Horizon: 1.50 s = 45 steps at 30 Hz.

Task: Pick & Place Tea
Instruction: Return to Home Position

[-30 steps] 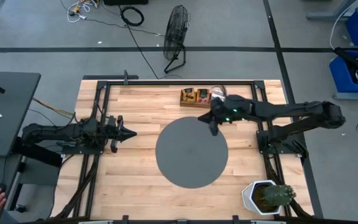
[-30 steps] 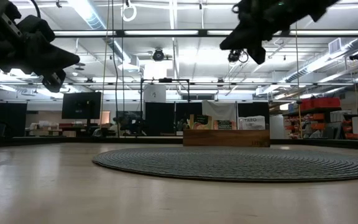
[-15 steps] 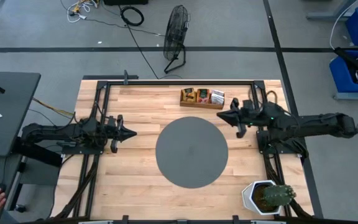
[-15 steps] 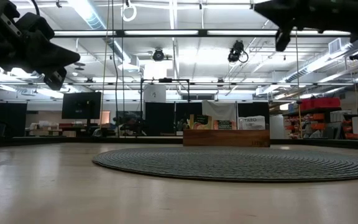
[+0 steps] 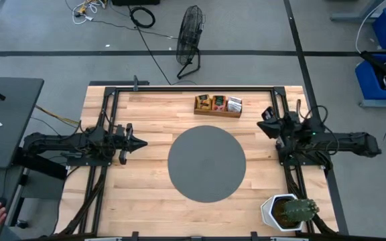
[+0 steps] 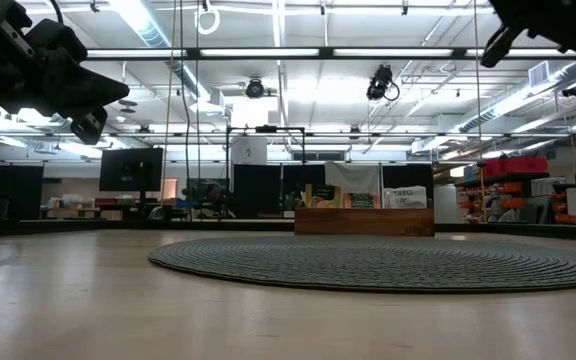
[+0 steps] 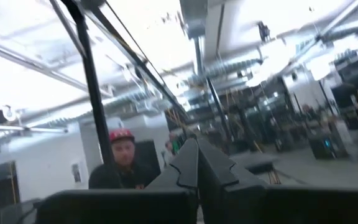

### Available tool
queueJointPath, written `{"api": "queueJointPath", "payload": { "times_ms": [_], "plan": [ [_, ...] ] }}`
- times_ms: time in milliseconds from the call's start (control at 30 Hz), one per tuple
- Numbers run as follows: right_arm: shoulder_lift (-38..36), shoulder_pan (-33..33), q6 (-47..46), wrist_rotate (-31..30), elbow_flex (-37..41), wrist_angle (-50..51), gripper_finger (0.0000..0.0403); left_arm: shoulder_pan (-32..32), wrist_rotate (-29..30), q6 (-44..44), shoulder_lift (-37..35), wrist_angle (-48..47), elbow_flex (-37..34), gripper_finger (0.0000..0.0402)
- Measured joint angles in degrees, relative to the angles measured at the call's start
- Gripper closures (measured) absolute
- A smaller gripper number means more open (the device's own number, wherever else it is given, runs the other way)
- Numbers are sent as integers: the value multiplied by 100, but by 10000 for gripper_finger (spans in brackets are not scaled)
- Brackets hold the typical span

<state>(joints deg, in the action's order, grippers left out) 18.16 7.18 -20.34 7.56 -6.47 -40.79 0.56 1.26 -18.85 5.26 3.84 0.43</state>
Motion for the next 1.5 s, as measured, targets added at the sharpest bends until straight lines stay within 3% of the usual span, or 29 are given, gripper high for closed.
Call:
{"api": "queueJointPath", "payload": {
  "times_ms": [500, 900, 1233, 1500],
  "plan": [
    [-1816, 0, 551, 408, 213, 592, 401, -1, 2, 0, -1, 0, -2, 399],
    [-1816, 2, 551, 648, 515, 1167, 401, -1, 6, 0, -2, 11, -2, 399],
    [-1818, 7, 810, 493, 561, 3032, 401, 0, 4, 2, -2, 4, -2, 399],
    [-1818, 12, 836, 491, 558, 3803, 401, -2, 4, 0, -2, 4, -2, 399]
  ]
}}
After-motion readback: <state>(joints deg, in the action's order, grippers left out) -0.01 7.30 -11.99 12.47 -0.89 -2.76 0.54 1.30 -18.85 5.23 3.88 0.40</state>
